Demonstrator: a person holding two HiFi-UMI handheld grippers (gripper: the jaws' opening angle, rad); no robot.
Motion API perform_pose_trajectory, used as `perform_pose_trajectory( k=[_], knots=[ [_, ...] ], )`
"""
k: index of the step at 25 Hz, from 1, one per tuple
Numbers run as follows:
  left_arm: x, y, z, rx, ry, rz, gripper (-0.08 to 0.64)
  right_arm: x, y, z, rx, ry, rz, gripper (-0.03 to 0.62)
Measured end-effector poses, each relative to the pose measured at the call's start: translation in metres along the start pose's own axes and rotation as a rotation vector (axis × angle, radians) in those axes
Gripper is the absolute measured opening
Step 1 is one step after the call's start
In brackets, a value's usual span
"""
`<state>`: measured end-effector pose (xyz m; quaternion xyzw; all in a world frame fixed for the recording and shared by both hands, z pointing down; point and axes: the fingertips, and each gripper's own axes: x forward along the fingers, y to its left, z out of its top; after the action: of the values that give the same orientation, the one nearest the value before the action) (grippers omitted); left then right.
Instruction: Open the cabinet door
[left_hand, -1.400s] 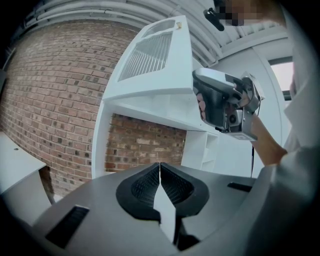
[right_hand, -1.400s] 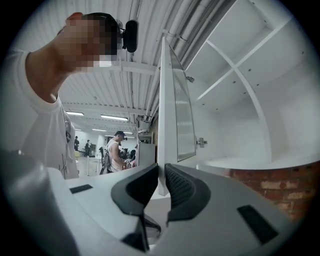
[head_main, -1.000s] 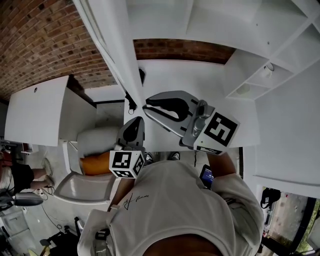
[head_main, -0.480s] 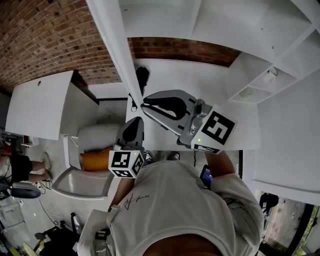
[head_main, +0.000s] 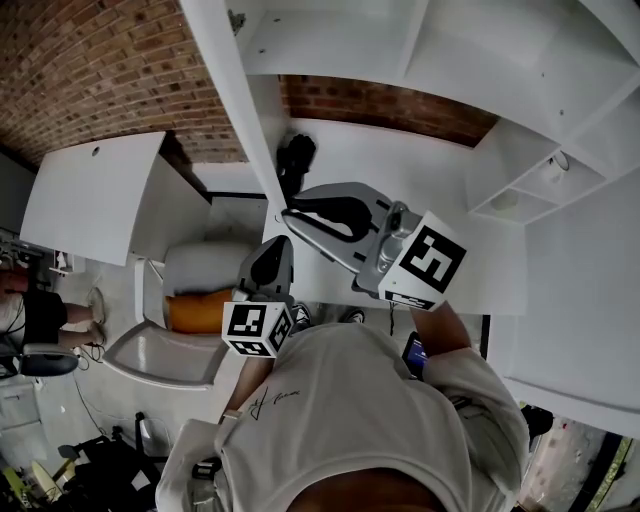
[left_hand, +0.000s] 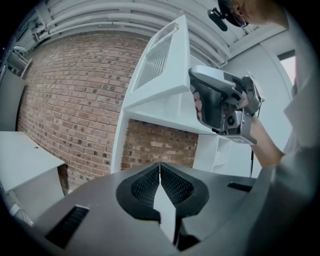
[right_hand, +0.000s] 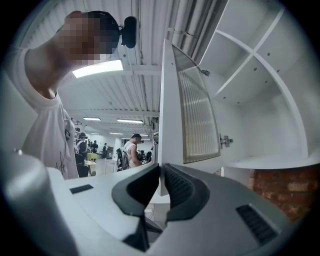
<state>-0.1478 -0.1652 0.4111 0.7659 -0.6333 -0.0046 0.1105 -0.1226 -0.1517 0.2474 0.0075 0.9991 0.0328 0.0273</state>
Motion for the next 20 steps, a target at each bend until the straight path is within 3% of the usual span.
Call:
perform_pose_trajectory(
  k=[20],
  knots=[
    [-0.022,0.021,0.004,0.002,-0.011,0.085,0.017,0.033,0.019,0.001,-0.016,-0.018,0.08,0.044]
  ],
)
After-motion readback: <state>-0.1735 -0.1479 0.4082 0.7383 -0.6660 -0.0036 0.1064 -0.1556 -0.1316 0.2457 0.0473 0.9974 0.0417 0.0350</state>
